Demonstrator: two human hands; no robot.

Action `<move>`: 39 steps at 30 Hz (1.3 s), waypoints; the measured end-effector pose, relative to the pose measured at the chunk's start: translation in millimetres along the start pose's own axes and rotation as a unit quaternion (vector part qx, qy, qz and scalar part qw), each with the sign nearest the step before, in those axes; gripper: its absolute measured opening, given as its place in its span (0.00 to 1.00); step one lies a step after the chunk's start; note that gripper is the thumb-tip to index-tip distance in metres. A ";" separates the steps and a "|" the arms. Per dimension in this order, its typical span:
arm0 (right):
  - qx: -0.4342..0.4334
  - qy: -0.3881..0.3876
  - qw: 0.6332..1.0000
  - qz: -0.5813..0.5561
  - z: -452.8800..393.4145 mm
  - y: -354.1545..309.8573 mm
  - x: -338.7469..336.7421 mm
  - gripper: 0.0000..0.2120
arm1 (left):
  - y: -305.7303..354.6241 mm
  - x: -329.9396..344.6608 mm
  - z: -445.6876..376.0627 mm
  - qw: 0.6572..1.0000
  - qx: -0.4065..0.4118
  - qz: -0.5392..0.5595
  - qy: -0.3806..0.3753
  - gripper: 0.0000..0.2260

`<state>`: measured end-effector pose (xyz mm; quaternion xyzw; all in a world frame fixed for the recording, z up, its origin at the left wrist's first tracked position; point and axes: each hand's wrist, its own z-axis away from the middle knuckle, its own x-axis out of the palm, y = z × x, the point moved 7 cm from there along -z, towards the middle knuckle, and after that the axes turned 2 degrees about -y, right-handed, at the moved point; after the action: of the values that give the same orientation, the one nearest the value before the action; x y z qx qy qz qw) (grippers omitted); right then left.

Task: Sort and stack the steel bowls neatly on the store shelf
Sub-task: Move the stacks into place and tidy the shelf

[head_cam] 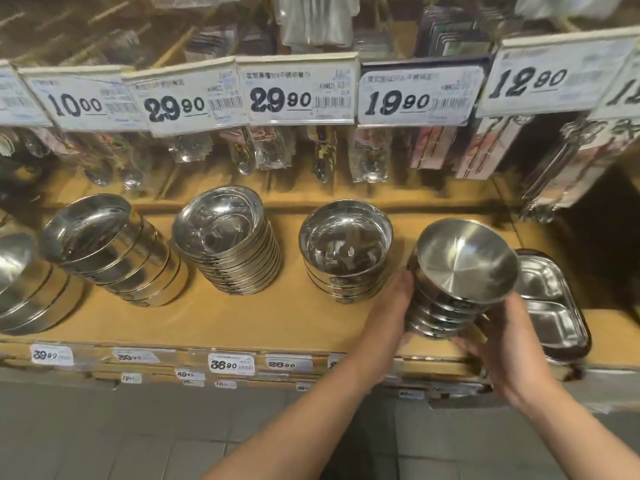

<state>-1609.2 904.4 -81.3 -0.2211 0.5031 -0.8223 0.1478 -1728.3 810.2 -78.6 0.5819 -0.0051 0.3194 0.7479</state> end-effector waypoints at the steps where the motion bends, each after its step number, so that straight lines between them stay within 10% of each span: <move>1: 0.001 0.002 1.000 -0.004 -2.5 1.2 -0.2 0.18 | -1.0 -1.0 -2.6 1.000 -0.007 0.004 -0.003 0.09; 19: 0.133 0.075 0.988 -0.008 58.9 74.6 -9.7 0.18 | -23.8 -69.6 91.5 0.989 -0.101 -0.072 0.080 0.26; 39: 0.094 -0.248 0.951 0.160 157.9 92.1 325.0 0.09 | 97.8 -382.8 353.3 0.904 0.034 0.001 0.427 0.13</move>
<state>-1805.5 591.3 -31.1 -0.3202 0.3999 -0.7506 0.4174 -1951.6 332.5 -25.0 0.4153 0.3249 0.5378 0.6578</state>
